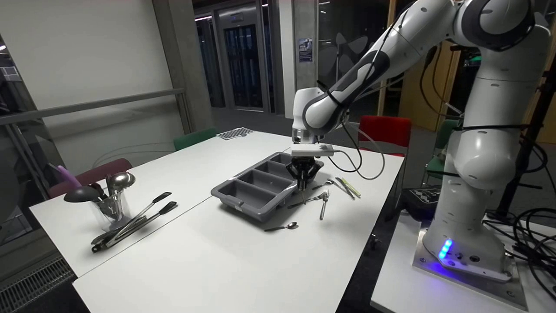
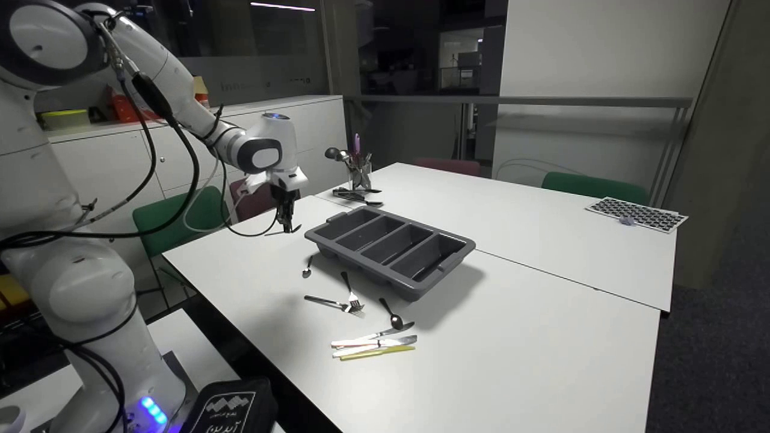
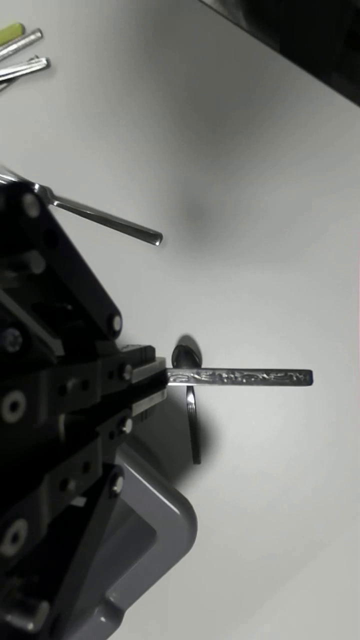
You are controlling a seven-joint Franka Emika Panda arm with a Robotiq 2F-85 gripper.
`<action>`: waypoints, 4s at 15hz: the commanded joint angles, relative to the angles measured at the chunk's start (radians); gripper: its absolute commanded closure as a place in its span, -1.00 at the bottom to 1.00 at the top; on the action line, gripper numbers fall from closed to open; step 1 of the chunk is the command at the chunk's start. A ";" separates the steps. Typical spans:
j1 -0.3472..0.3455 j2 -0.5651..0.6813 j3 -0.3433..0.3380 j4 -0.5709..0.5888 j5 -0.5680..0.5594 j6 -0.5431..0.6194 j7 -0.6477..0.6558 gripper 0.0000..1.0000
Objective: Pick up one spoon and put it in the grey object
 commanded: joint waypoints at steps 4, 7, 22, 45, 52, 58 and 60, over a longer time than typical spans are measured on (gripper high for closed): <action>-0.046 0.072 0.000 0.207 -0.222 -0.358 -0.127 0.96; -0.030 0.099 0.012 0.252 -0.324 -0.375 -0.197 0.96; -0.012 0.147 0.024 0.243 -0.372 -0.126 -0.547 0.85; -0.006 0.579 -0.016 1.102 -0.376 -0.717 -0.784 0.96; 0.016 0.810 -0.015 1.428 -0.370 -0.770 -0.840 0.96; 0.080 0.952 -0.016 1.597 -0.370 -0.757 -0.846 0.96; 0.073 0.996 -0.003 1.630 -0.365 -0.752 -0.843 0.96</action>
